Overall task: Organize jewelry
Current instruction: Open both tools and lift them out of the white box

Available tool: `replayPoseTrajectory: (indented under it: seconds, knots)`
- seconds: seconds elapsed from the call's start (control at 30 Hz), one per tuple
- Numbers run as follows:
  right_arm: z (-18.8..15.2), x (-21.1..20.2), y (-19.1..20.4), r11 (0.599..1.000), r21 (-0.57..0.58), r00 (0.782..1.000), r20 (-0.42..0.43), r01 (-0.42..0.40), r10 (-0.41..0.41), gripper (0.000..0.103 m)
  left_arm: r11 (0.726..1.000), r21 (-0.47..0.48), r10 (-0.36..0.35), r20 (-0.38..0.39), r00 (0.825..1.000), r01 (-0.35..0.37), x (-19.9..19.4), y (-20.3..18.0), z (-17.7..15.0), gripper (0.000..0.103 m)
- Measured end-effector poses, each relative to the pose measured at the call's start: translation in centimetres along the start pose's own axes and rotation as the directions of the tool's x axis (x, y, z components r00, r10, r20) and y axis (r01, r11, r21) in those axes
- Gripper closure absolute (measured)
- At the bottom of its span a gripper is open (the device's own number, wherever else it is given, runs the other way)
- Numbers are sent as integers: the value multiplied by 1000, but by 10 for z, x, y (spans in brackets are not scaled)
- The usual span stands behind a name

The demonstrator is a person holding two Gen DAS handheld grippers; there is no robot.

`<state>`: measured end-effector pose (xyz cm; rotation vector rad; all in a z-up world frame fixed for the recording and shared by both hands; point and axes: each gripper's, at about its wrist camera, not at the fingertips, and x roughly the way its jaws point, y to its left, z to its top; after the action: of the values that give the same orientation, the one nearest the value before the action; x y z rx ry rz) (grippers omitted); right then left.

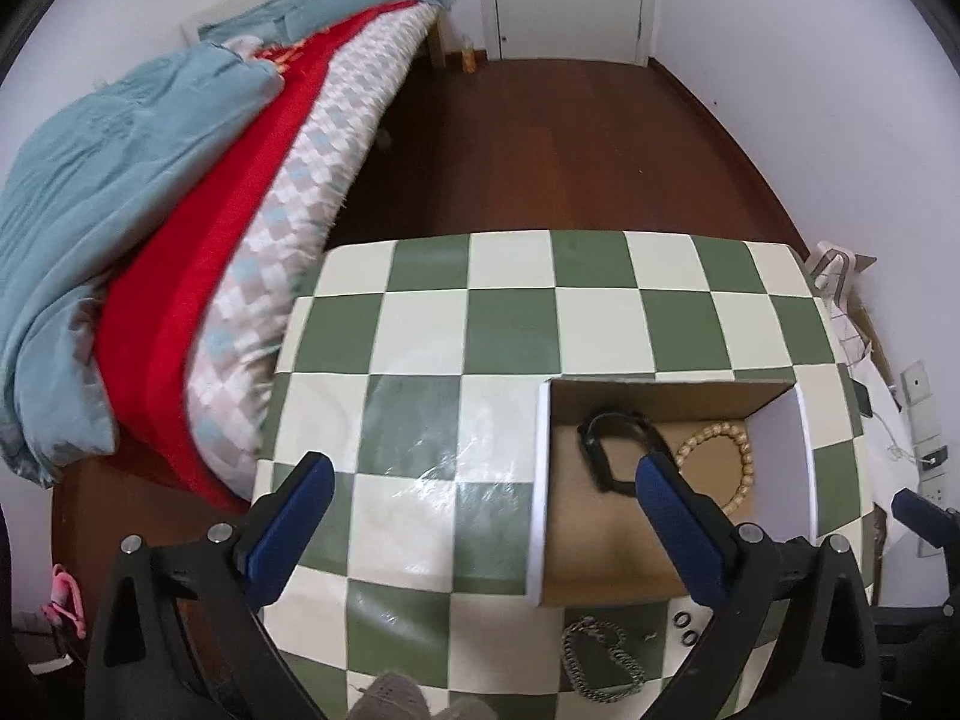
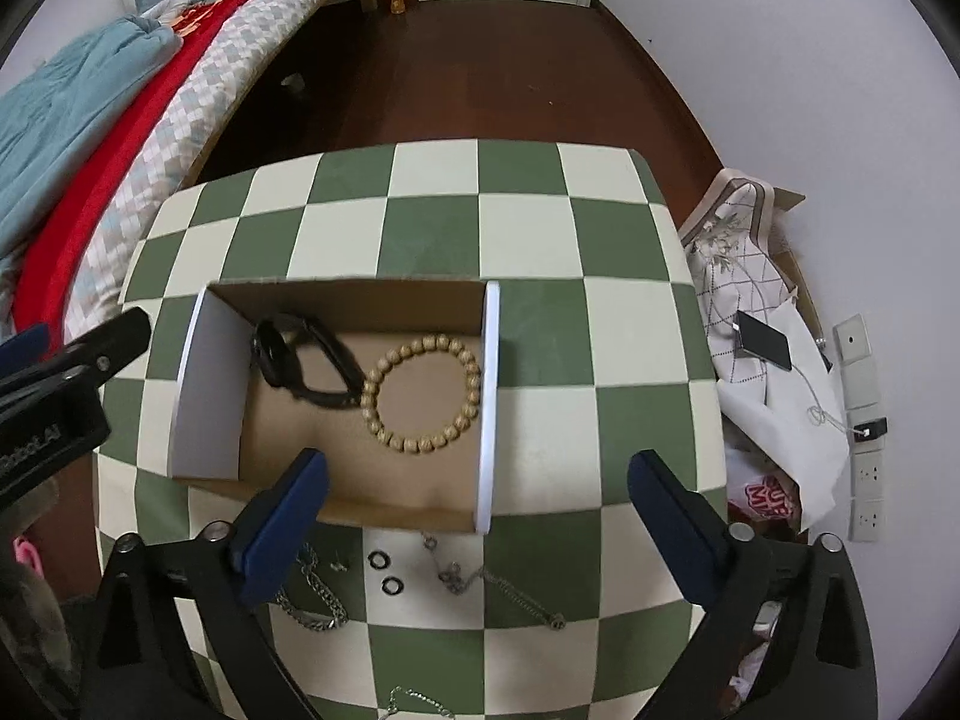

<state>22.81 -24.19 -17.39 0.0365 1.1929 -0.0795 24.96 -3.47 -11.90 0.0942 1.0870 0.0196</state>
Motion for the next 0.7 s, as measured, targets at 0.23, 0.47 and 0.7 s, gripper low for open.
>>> replayPoseTrajectory:
  seconds: [0.23, 0.47, 0.7]
  knots:
    - [-20, -18, 7, 1000, 6, 998, 58, 15, -15, 1, 999, 4, 34, 51, 998, -34, -21, 6, -21, 1]
    - [-42, -56, 7, 999, 22, 990, 137, 30, -33, 1, 999, 30, 30, 115, 993, -34, -59, 6, -41, 1]
    - [-68, -107, 6, 999, 25, 974, 222, 34, -39, 1, 1000, 16, 7, 185, 983, -10, -107, 12, -64, 1]
